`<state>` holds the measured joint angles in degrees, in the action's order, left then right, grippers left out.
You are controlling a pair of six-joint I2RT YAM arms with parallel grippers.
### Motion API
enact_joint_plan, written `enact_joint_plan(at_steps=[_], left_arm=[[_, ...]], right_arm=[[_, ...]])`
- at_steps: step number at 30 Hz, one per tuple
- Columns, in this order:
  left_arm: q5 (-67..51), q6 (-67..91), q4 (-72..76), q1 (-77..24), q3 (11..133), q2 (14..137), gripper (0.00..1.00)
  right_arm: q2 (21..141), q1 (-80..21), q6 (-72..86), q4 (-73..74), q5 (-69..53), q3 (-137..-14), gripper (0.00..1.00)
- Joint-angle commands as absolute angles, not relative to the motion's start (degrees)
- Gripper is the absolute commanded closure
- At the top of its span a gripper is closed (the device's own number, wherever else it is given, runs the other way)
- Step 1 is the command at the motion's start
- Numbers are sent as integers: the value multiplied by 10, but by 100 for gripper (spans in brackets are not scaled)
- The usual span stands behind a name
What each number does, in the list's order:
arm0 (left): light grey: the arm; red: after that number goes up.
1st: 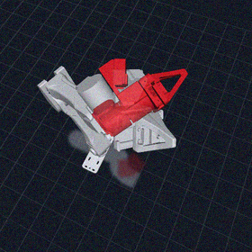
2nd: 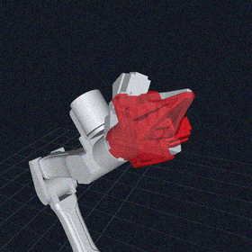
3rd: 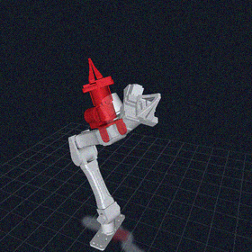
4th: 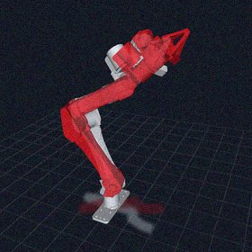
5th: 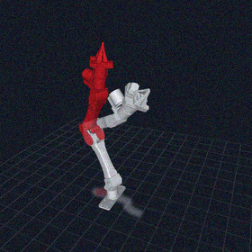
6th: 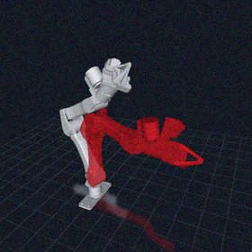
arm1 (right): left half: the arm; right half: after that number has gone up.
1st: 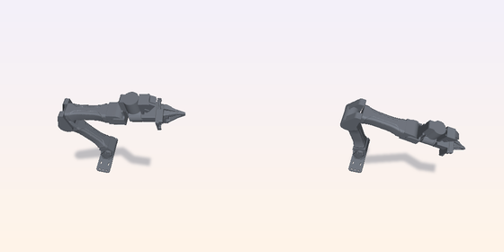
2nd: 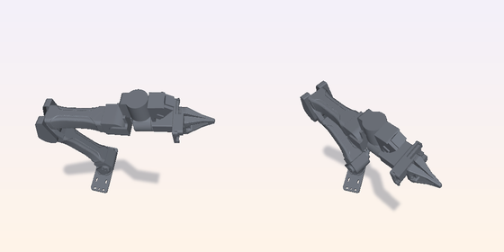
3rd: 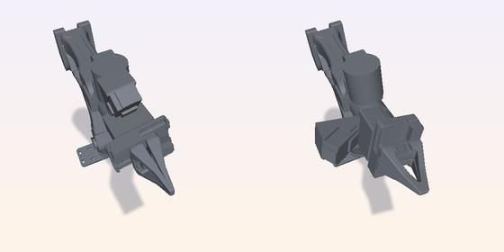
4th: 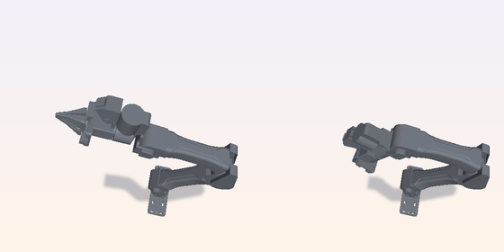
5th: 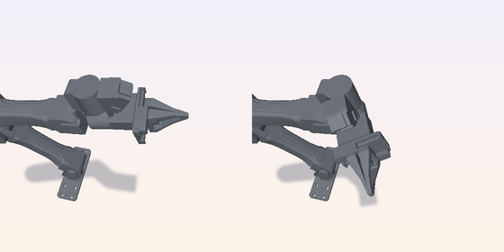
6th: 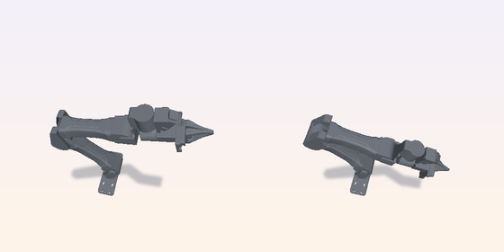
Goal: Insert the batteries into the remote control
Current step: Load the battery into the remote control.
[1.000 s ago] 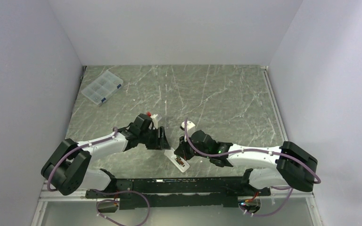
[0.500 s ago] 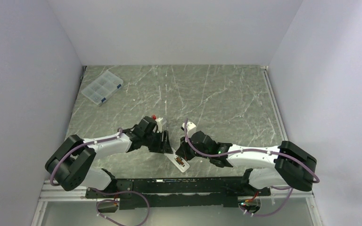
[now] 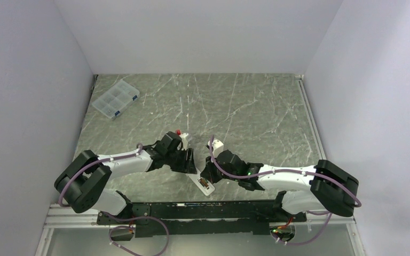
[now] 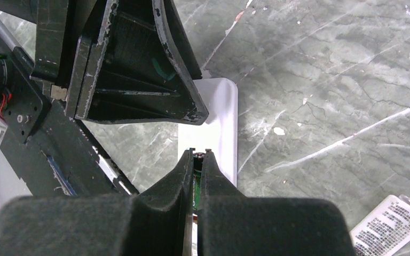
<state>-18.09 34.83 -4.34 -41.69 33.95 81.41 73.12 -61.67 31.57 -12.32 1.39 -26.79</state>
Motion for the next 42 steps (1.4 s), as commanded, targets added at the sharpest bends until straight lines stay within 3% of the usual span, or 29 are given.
enact_joint_plan(at_steps=[1, 18, 42], left_arm=[[-130, 325, -81, -431, 345, 829, 45], [-68, 314, -112, -466, 359, 860, 52], [-58, 316, -115, -476, 358, 859, 54]], right_arm=[[733, -620, 325, -162, 25, -262, 100], [745, -624, 325, -190, 37, -248, 100], [744, -652, 311, -288, 107, -188, 100]])
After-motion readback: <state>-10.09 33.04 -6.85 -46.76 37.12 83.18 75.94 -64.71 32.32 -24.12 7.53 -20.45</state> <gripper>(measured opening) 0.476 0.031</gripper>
